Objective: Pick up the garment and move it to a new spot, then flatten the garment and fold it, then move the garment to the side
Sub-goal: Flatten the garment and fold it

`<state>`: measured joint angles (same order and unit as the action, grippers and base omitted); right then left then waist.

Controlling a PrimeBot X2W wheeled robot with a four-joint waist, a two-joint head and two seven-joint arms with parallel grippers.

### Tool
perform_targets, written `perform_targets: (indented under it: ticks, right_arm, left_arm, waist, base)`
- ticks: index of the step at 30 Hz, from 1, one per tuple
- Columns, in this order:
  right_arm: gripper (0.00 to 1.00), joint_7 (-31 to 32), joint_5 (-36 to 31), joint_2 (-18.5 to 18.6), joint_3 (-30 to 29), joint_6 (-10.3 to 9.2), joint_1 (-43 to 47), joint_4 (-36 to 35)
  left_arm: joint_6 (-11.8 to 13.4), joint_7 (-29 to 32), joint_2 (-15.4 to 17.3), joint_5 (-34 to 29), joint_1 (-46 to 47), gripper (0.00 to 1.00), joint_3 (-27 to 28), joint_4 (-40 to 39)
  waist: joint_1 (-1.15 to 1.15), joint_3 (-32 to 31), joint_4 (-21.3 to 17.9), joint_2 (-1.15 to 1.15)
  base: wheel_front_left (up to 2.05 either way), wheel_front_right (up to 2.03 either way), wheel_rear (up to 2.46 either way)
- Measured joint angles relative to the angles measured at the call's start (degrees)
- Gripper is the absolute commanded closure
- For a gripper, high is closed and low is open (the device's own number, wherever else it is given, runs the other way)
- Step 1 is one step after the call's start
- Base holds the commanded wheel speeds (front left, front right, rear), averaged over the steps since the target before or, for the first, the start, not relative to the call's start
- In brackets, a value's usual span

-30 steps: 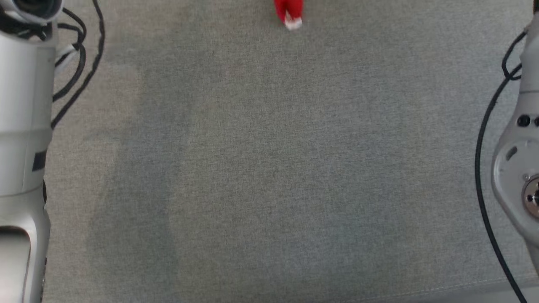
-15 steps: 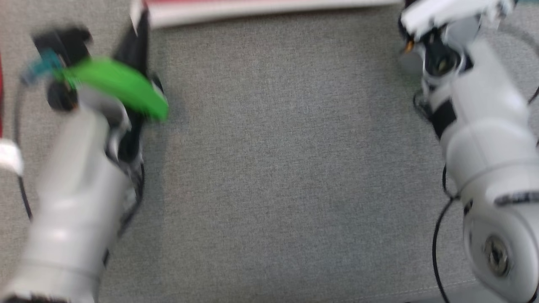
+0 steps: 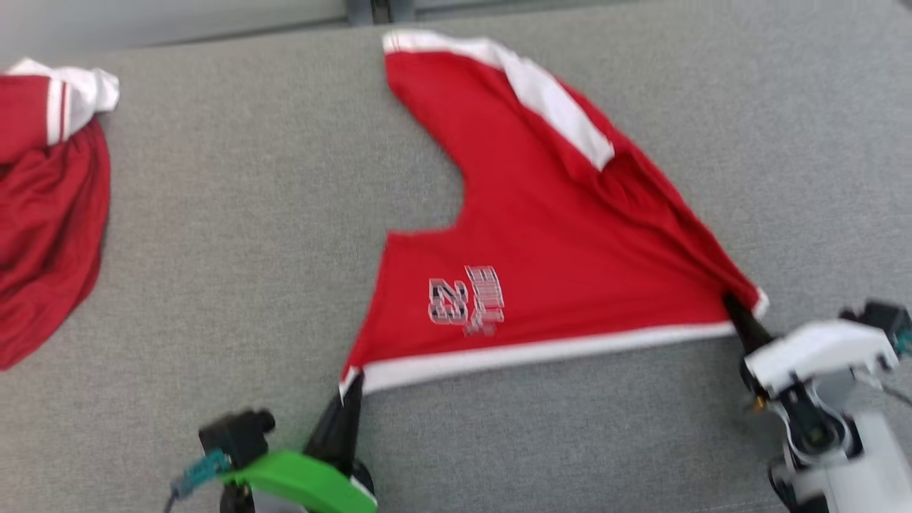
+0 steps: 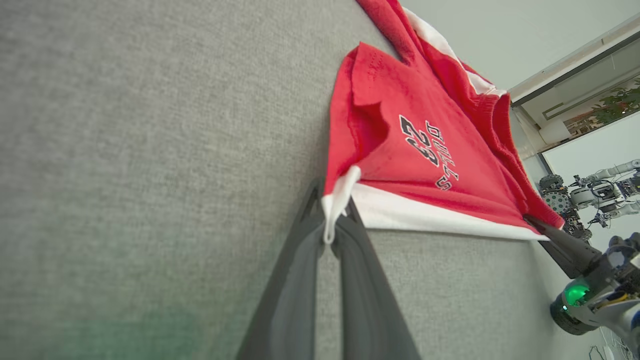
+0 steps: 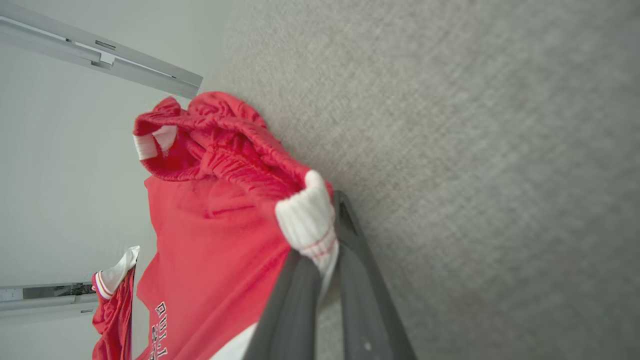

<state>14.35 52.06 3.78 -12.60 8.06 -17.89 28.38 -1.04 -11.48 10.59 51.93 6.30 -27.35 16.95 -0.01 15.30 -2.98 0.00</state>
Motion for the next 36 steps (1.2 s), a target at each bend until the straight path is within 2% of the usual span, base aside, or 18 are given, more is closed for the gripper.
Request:
perform_targets:
  ticks: [5,10,20,36]
  right_arm:
    - [1.0,5.16,-2.96,-1.93,-5.48,-0.01,9.91,-8.92]
    - [1.0,8.76,-4.15,-2.63,-8.44,0.0,15.33,-14.17]
    - [1.0,9.51,-2.7,-2.48,-7.6,-0.01,18.98,-15.94]
    - [1.0,11.14,-0.53,-1.68,-4.57,-0.09,22.34,-20.69]
  left_arm:
    - [3.61,1.11,0.55,0.65,-7.99,1.0,-0.88,-5.79]
    - [5.12,2.14,0.99,1.88,-13.29,1.0,-1.14,-9.69]
    - [7.33,3.64,1.91,2.44,-16.34,1.0,-1.44,-13.33]
    - [9.37,4.68,4.0,2.98,-18.45,1.0,-0.69,-20.37]
  waist:
    - [0.0,-4.66,0.36,0.0]
    - [0.0,-7.85,1.05,0.0]
    - [0.0,-11.36,2.52,0.0]
    - [0.0,-14.6,1.38,0.0]
  base:
    - [0.0,0.0,0.0]
    - [0.0,0.0,0.0]
    - [0.0,0.0,0.0]
    - [0.0,0.0,0.0]
